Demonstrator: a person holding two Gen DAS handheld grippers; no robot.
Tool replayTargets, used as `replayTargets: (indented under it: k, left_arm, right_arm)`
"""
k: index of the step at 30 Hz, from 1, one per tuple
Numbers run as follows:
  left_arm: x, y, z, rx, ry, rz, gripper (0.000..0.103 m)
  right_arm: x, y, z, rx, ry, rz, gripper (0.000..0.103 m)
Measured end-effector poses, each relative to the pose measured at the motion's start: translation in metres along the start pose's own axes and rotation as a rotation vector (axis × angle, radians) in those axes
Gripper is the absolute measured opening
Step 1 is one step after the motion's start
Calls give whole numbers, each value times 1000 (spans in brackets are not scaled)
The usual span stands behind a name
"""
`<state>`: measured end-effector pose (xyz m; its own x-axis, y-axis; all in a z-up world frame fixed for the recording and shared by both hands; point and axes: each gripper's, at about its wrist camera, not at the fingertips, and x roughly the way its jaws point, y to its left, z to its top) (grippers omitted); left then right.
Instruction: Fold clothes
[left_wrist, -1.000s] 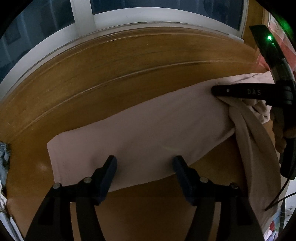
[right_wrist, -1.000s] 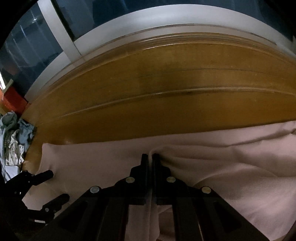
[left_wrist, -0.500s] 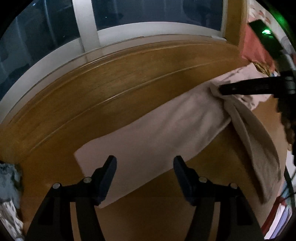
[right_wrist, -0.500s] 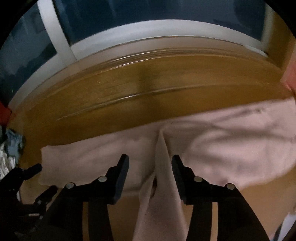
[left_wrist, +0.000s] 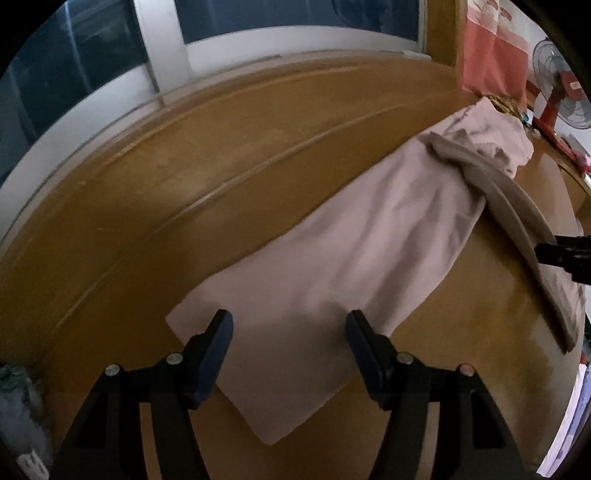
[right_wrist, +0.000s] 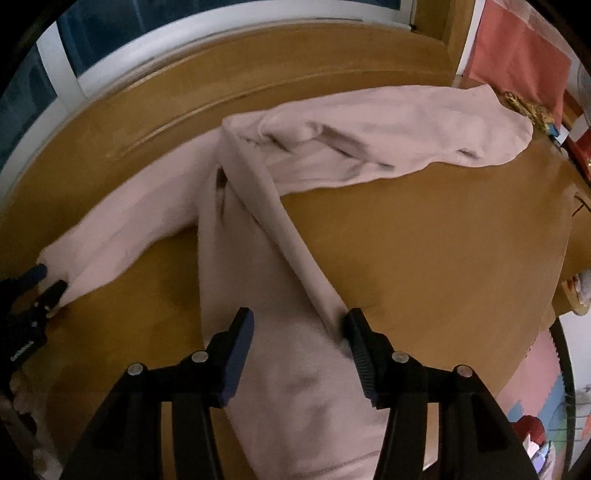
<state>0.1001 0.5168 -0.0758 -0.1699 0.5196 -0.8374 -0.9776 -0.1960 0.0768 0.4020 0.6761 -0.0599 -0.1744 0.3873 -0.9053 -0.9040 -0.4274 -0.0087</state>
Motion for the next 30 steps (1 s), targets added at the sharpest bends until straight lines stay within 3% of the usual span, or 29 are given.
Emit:
replayTargets:
  k: [4,6,7,10,16,19,23,26,30]
  left_arm:
    - [4,1,1,-8,-7,-14,64]
    - [4,3,-2,-23,-6,-27,64]
    - [2,7,-5,-38,-3,-38,64]
    - [2,8,-7,-53,-1,-53,64]
    - [-5,13,-10,-73,3,-58,64]
    - [-11,17,-13,-82,-9,-51,64]
    - [-15,21,-17,-68,-18,-12,64]
    - [-11,29,-22,-99,8,-28,64]
    - [-9,40,-28,-140,24,-38,64]
  right_arm:
    - [1,6,0,0,-24,-1,51]
    - [1,5,2,6,-36,2,25]
    - [2,3,7,15,-33,9,7]
    - [-8,5,17,41,-70,43,7]
    - [-56,33,39,-69,-184,139,7]
    - [-62,67,52,-123,-206,211,7]
    - [-46,127,77,-189,-179,300,7]
    - [-29,162,91,-261,-149,326,7]
    - [12,197,103,-300,-33,318,11]
